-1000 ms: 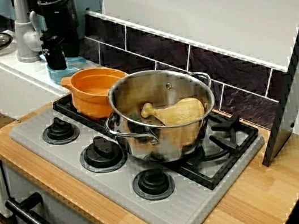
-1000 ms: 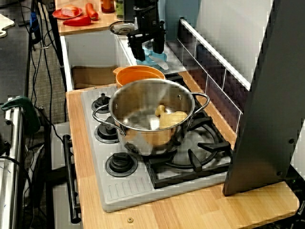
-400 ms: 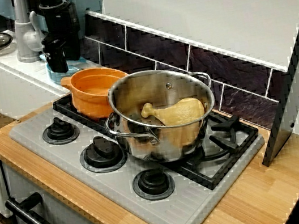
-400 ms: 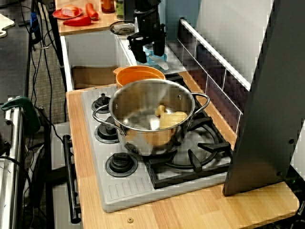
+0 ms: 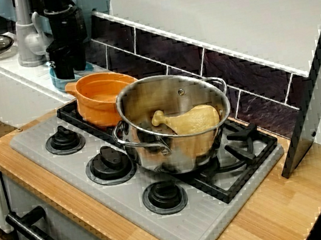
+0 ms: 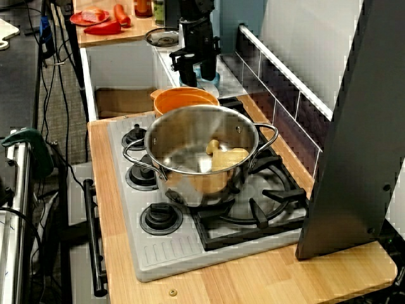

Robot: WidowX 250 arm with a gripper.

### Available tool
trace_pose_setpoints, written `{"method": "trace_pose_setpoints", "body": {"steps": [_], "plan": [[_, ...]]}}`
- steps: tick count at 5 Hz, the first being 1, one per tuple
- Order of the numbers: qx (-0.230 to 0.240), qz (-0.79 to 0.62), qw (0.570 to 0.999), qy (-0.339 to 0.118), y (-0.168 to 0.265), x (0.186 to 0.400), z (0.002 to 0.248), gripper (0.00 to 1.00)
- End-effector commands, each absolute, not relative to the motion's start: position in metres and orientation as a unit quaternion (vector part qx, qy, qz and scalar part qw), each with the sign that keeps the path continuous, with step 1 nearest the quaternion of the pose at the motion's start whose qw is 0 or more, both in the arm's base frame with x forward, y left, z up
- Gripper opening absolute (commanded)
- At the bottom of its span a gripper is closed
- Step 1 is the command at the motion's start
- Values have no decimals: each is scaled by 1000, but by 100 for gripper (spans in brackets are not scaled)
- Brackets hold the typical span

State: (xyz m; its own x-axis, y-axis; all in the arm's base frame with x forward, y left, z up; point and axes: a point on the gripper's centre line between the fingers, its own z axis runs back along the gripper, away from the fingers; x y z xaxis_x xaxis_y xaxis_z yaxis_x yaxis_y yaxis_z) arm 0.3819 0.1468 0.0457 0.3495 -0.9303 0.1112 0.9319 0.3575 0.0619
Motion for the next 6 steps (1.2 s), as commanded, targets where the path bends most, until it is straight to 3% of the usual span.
{"method": "trace_pose_setpoints", "body": {"steps": [1, 6], "plan": [[3, -566, 821, -77, 151, 386, 64, 0], [-40, -569, 814, -111, 149, 381, 106, 0]]}}
